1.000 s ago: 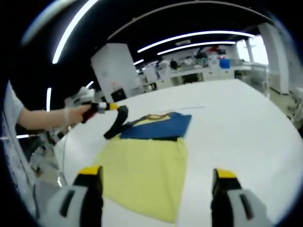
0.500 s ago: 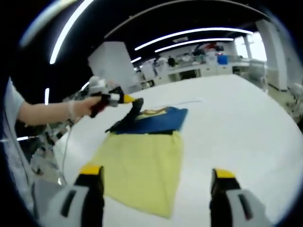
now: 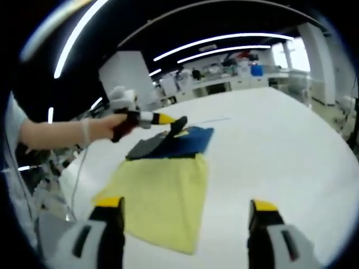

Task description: Fold the garment on the visible template until the final outline fits inside the template.

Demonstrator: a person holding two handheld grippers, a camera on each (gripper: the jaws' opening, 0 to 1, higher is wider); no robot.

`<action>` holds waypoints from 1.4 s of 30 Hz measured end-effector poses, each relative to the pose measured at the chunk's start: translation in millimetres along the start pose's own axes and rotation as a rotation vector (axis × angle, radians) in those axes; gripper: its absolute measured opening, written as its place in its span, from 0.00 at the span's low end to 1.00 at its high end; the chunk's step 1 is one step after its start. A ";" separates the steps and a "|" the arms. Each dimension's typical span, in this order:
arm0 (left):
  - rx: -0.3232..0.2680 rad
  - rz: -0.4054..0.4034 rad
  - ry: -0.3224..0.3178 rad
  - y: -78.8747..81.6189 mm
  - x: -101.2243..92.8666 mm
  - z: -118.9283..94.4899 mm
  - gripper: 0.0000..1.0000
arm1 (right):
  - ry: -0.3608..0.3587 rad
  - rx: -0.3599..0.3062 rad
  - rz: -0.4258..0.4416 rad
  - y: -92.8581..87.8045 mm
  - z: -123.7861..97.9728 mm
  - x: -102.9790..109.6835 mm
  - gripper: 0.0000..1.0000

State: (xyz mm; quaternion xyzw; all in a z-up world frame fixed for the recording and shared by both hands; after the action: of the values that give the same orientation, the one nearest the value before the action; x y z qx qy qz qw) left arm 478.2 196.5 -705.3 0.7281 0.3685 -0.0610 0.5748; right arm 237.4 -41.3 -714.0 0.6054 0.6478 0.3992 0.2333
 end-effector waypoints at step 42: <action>0.053 0.210 0.044 -45.1 -2.4 7.6 0.85 | 0.015 0.006 -0.016 -0.4 6.7 9.3 0.93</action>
State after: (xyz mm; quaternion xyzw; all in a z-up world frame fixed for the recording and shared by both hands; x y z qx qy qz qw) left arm 451.7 191.7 -742.3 0.7789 0.3009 0.0056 0.5503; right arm 241.1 -30.7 -716.4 0.5979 0.6557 0.3999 0.2295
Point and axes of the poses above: the point that each gripper's makers call its tool centre point, and the gripper's own axes: z roughly forward along the fingers, x roughly to its left, y roughly out of its top, the point moved 10 cm from there along -z, roughly backward along the fingers, and after that the axes turned 15 degrees about -y, right-handed, at the moved point
